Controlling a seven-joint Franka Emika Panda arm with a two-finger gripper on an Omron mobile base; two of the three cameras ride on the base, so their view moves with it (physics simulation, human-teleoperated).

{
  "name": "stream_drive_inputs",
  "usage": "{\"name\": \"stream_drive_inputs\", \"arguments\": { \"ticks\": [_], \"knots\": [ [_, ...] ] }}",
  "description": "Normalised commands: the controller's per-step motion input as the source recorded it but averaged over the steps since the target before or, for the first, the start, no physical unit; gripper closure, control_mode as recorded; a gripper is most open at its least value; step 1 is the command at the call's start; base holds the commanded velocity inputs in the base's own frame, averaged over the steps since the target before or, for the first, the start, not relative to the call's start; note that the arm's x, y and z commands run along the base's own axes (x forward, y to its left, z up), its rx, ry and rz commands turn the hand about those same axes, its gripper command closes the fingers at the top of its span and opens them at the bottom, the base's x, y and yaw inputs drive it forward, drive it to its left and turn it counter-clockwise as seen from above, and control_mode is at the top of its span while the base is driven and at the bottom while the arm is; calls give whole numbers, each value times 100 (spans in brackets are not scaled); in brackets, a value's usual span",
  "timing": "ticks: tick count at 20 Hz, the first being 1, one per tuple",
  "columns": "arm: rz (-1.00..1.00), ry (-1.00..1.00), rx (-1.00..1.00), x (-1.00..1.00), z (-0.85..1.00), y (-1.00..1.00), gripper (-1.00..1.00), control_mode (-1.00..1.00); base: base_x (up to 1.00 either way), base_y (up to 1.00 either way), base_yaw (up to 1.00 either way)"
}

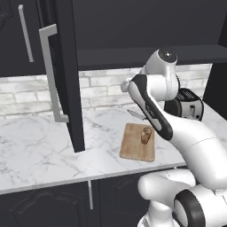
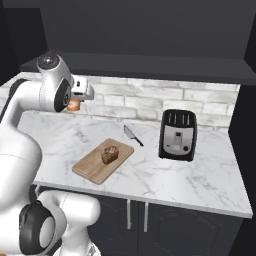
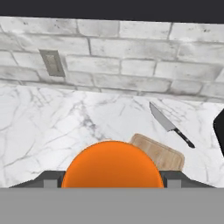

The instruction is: Pick the bread, place it on the cutting board, pick the jam, place it on the counter, and close the cabinet.

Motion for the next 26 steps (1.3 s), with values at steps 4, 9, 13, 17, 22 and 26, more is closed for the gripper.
{"name": "stream_drive_inputs", "arguments": {
  "ticks": [4,9,13,17,22,26],
  "knots": [
    [0,0,0,0,-37,36,100,-100,0,0,0],
    [0,0,0,4,-35,33,100,-100,0,0,0],
    [0,0,0,4,-43,28,100,-100,0,0,0],
    [0,0,0,0,-45,25,100,-100,0,0,0],
    [0,0,0,0,-47,18,100,-100,0,0,0],
    [0,0,0,0,-49,8,100,-100,0,0,0]
  ]
}}
